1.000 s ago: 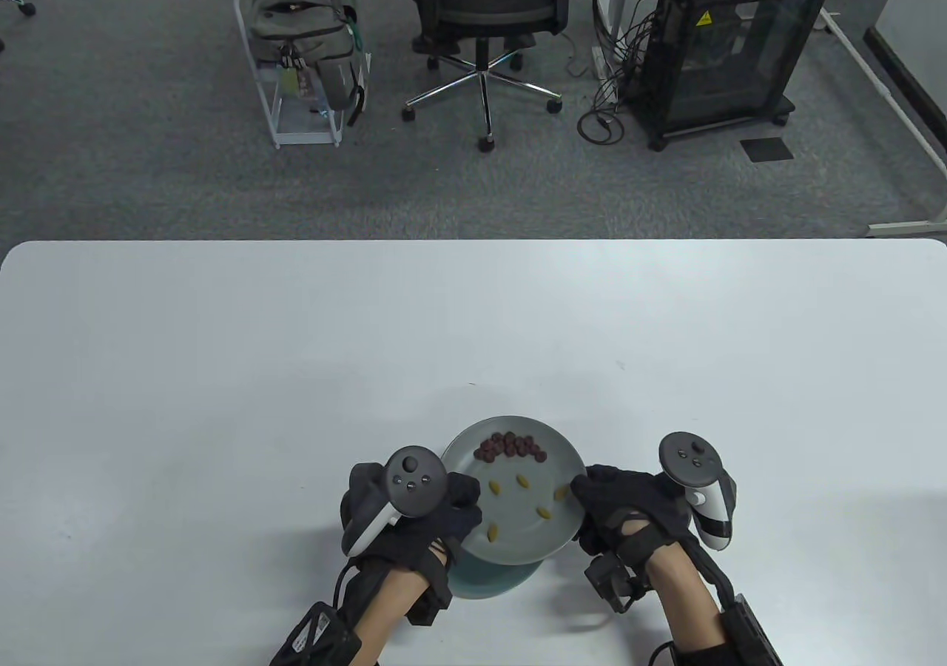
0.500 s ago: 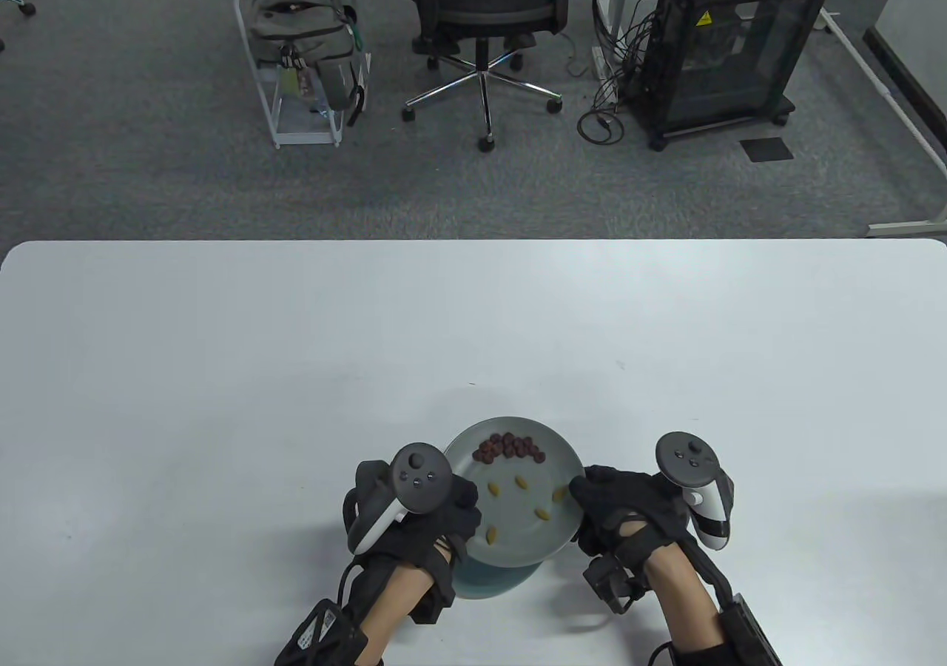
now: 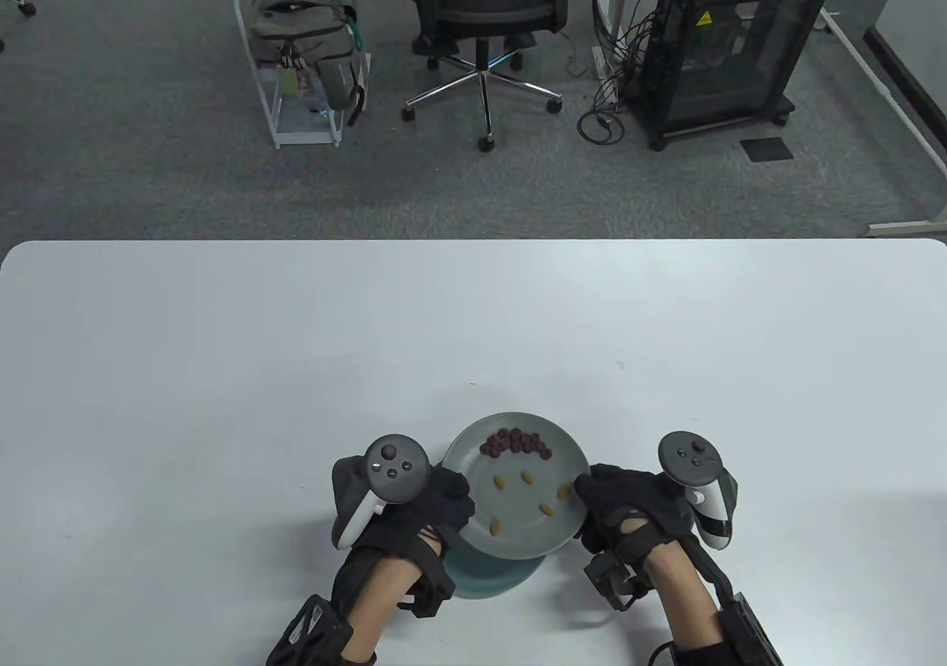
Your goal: Pick raisins with hand pinch into plate
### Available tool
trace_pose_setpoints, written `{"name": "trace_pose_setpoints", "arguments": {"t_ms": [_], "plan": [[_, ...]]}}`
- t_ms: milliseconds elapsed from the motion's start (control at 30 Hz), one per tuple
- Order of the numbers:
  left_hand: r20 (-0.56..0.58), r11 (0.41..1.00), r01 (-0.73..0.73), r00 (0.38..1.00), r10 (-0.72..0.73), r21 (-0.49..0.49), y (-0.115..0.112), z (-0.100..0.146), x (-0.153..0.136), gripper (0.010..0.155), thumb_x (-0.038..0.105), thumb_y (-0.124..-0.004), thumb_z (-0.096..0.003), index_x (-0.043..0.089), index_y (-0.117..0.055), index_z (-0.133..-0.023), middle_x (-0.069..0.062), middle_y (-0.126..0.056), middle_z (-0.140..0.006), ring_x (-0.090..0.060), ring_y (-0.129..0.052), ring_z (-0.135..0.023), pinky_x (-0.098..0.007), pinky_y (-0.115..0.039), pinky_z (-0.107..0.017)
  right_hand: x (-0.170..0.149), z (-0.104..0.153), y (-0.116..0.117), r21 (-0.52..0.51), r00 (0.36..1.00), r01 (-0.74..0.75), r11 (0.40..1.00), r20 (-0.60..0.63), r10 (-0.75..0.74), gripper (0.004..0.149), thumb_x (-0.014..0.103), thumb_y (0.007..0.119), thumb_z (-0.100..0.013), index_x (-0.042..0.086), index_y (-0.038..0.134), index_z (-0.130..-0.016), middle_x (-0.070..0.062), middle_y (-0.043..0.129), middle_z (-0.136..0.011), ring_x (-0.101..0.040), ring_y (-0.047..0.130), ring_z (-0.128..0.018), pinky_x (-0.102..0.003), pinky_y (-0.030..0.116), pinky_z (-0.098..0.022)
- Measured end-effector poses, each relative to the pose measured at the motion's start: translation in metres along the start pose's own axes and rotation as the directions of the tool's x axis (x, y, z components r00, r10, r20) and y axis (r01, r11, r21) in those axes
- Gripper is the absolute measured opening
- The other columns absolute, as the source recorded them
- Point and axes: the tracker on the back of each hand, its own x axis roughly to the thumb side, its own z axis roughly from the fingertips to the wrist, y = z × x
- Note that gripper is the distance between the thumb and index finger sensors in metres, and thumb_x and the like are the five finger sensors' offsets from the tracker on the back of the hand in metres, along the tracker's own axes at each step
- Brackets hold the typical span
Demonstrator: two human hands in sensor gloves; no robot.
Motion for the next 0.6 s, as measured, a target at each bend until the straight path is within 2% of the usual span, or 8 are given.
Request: {"name": "trace_pose_setpoints", "arguments": {"t_ms": [167,367,600], "plan": [[0.008,0.998,-0.049,0.999,0.049,0.036,0.012,0.003,-0.003,0.043,0.030,-0.098,-0.0402,0.007,-0.088,-0.076,-0.029,-0.078,-0.085,-0.030,-0.091,-0.050,-0.050,-0.077,-0.032,-0.004,-0.001,-0.007,-0.026,1.000,-0.005,1.000,-0.018,0.004,0.052,0.031,0.078,-0.048,-0.006,0.076,-0.083,-0.012,0.109,-0.043,-0.018,0.105,-0.005,-0.027,0.090,-0.001],[0.002,0.998,-0.021,1.000,0.021,0.053,0.020,0.001,-0.006,0.044,0.029,-0.098,-0.0398,0.005,-0.088,-0.075,-0.028,-0.079,-0.083,-0.029,-0.091,-0.047,-0.050,-0.077,-0.031,-0.007,-0.001,-0.020,-0.061,0.999,0.020,0.998,-0.029,-0.022,0.052,0.032,0.078,-0.048,-0.006,0.076,-0.083,-0.012,0.108,-0.043,-0.018,0.105,-0.005,-0.027,0.090,-0.002],[-0.026,0.980,0.195,0.980,-0.196,-0.029,0.014,-0.020,-0.002,0.044,0.030,-0.098,-0.0405,0.006,-0.089,-0.076,-0.026,-0.079,-0.084,-0.029,-0.091,-0.049,-0.049,-0.077,-0.033,-0.012,0.000,-0.037,-0.101,0.997,0.059,0.993,-0.036,-0.063,0.052,0.032,0.078,-0.048,-0.006,0.076,-0.084,-0.012,0.108,-0.044,-0.018,0.105,-0.005,-0.027,0.090,-0.002]]}}
